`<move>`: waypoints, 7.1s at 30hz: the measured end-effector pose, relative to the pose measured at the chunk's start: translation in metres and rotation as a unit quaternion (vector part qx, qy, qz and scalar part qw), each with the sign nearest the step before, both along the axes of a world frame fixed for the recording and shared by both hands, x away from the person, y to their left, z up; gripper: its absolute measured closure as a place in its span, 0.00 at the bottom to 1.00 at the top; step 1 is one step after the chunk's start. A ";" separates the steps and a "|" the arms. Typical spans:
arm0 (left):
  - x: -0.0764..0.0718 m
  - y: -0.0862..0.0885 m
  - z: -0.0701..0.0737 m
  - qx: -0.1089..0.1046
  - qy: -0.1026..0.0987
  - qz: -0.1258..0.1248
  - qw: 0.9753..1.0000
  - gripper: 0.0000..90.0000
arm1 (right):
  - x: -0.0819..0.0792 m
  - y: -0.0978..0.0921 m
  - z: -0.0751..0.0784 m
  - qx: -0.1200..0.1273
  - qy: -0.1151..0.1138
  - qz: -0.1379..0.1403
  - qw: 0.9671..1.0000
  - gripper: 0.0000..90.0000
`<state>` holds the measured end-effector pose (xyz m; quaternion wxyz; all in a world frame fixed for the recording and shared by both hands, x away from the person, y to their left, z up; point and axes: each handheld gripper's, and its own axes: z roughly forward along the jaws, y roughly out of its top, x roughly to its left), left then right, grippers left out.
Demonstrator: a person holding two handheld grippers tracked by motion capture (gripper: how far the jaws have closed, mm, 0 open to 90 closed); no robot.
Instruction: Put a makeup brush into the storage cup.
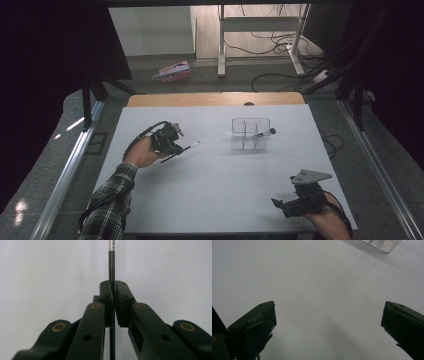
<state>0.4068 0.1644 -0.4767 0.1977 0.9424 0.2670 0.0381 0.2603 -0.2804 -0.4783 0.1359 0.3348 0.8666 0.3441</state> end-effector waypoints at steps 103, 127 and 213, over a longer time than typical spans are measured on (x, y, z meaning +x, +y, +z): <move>-0.179 0.020 0.016 -0.271 -0.123 0.062 0.953 0.95 | -0.002 0.000 0.009 0.045 -0.029 0.005 0.999 0.00; -0.174 0.001 0.016 -0.287 -0.114 0.042 0.950 0.95 | 0.001 0.028 0.016 0.103 -0.010 0.037 0.994 0.00; -0.166 -0.065 0.005 -0.295 -0.105 0.004 0.950 0.93 | 0.035 0.125 0.022 0.307 0.158 0.098 0.933 0.94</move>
